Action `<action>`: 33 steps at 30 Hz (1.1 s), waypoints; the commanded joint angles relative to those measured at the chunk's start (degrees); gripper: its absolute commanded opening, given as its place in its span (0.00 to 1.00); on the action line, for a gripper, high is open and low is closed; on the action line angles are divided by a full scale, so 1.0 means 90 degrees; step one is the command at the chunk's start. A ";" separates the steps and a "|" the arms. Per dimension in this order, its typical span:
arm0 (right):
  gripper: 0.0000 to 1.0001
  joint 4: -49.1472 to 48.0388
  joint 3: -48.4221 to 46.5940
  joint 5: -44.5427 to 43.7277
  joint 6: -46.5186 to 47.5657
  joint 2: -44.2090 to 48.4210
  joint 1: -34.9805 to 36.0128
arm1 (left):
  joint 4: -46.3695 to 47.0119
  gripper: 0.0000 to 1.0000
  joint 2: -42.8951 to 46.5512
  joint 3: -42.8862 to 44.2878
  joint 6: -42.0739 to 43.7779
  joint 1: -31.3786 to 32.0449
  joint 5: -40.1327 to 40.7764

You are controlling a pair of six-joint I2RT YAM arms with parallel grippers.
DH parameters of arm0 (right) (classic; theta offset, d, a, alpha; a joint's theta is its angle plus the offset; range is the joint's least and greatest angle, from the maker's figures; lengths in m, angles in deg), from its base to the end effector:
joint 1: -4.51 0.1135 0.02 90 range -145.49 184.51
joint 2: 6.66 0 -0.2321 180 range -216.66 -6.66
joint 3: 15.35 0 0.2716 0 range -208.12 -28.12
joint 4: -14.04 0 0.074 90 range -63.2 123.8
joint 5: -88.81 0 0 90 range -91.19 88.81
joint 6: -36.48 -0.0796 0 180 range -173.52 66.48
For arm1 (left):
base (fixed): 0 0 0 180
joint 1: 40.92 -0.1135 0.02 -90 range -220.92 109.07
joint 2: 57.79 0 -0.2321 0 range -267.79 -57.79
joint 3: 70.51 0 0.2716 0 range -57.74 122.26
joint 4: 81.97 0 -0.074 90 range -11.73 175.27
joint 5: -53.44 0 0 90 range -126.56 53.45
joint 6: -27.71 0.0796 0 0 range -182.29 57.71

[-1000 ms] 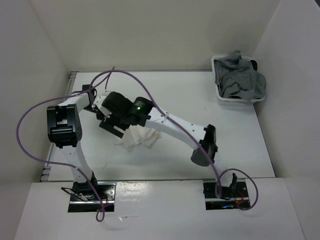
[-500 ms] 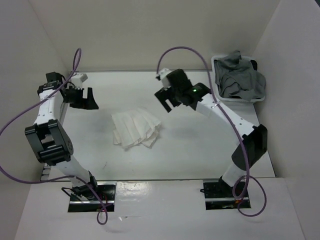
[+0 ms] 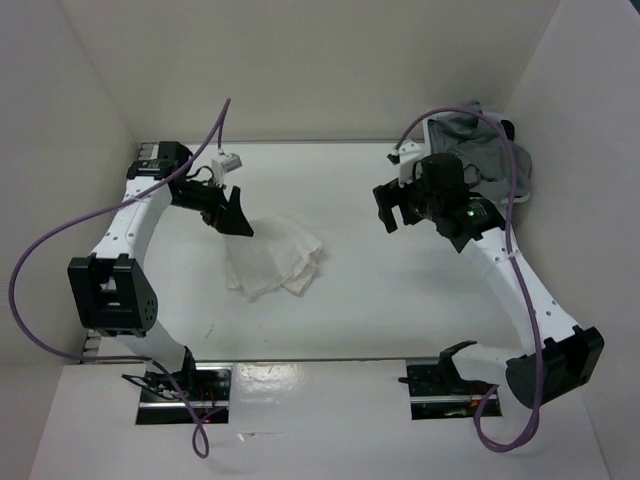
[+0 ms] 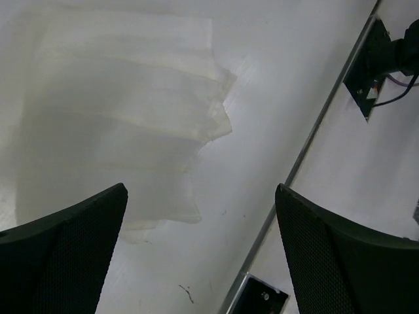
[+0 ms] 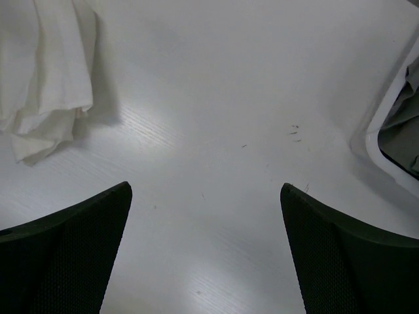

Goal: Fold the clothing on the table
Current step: Fold the skirt

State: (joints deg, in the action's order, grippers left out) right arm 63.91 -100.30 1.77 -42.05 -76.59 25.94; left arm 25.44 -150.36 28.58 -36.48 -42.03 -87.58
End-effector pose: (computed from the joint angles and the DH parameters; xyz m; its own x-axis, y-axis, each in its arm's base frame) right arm 0.3044 0.1239 0.3142 -0.4409 -0.3864 -0.8101 -0.5020 0.8544 -0.1343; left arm 0.3517 -0.0551 0.2628 -0.6908 0.2605 -0.6745 0.6707 0.5794 -0.4631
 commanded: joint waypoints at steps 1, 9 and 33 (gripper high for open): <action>0.98 -0.0402 0.0227 0.0589 -0.0014 0.0172 -0.0301 | -0.0100 0.99 -0.0455 -0.0343 0.0219 -0.0004 -0.0200; 0.98 -0.0607 0.0588 0.0667 -0.0014 0.0348 -0.0457 | -0.0355 0.99 -0.1578 -0.0558 0.0863 -0.0004 -0.0249; 0.98 -0.0783 0.0882 0.0999 0.0044 0.0348 -0.0643 | -0.1228 0.99 -0.3077 0.0533 0.2074 -0.0570 -0.0063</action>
State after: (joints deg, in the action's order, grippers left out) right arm 60.04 -92.89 9.48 -42.05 -75.25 20.59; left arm 18.77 -181.20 28.96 -24.94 -46.07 -88.50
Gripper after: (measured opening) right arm 0.980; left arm 0.991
